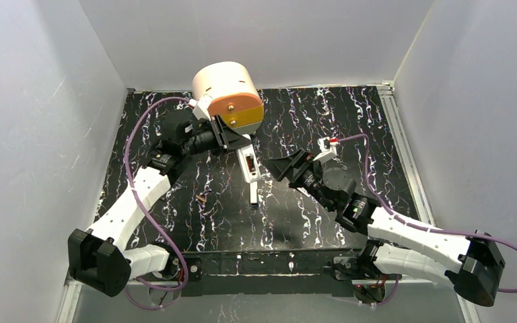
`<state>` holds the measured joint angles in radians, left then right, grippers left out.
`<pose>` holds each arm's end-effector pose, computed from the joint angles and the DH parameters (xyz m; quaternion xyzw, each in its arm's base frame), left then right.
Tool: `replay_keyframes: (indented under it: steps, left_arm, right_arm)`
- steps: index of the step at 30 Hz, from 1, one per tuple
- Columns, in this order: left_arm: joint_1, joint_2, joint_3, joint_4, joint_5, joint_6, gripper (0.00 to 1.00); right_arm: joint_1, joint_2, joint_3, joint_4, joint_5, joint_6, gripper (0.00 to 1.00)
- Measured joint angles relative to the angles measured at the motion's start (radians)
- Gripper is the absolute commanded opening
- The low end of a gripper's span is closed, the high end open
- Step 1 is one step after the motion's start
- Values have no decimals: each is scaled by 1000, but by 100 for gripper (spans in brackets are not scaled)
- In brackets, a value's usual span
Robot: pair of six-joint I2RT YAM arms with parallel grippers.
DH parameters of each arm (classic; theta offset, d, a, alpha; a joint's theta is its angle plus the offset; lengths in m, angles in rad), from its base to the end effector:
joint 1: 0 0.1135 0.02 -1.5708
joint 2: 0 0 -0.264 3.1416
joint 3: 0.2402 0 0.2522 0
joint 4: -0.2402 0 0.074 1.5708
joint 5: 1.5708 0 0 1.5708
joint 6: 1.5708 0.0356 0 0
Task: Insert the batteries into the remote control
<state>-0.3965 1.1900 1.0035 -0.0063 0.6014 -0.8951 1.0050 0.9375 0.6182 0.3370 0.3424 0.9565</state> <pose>0.2460 -0.1248 0.3523 0.0006 0.7609 -0.5480 0.3474 0.1295 0.1816 0.3083 0.1048 0.6933 0.5176 0.4903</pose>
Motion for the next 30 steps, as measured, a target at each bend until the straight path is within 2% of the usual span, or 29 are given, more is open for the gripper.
replay_keyframes:
  steps: [9,15,24,30]
  left_arm:
    - [63,-7,-16,45,37,-3,0]
    - [66,-6,-17,61,39,-26,0]
    - [66,-6,-17,66,58,-40,0]
    - [66,-7,-31,74,63,-40,0]
  right_arm:
    - [-31,55,-108,261,8,305,99]
    - [-44,134,-115,340,-13,477,99]
    - [-57,323,-92,503,-163,588,99]
    - [-56,354,-80,565,-212,623,99]
